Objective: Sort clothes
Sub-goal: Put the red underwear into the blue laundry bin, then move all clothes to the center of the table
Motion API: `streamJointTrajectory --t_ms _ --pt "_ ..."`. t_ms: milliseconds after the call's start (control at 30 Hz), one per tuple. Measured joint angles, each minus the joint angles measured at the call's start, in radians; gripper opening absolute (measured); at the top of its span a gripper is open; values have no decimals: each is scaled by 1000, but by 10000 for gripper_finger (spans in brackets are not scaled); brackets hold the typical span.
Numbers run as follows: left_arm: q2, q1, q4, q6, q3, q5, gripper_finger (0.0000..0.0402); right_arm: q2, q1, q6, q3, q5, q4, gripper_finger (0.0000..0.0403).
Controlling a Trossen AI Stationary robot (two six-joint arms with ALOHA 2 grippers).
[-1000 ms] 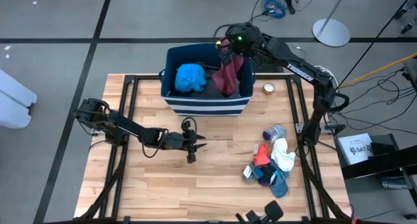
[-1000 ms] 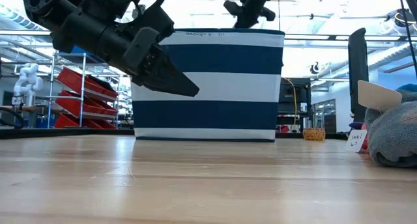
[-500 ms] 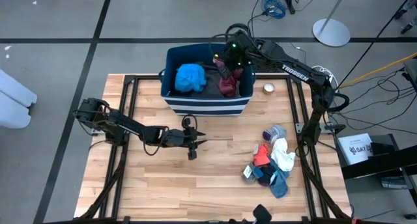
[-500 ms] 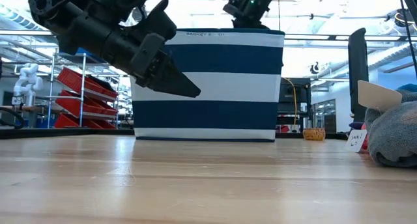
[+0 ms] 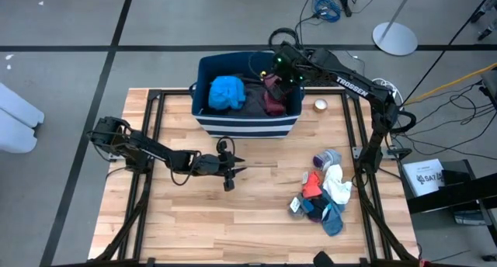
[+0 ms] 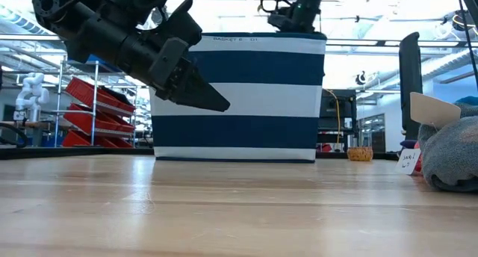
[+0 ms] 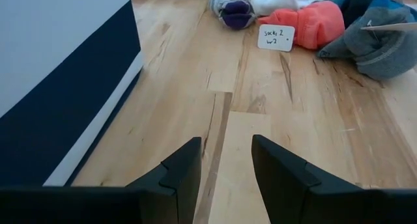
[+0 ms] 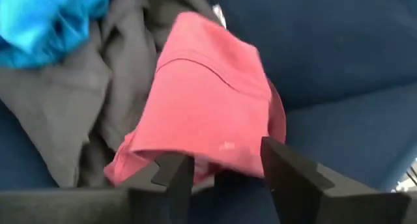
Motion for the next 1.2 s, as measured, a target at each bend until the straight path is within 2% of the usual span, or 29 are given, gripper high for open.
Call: streamJointTrajectory --t_ms 267,633,833,1200 --pt "0 12 0 -6 0 1 145 0 1 -22 0 -3 -122 185" --pt "0 12 0 -6 0 1 145 0 2 -89 11 -2 -54 187" --pt "0 12 0 -6 0 1 145 -1 5 -70 114 -3 -49 187" --pt "0 12 -1 -6 0 1 145 -2 80 132 393 -17 17 187"
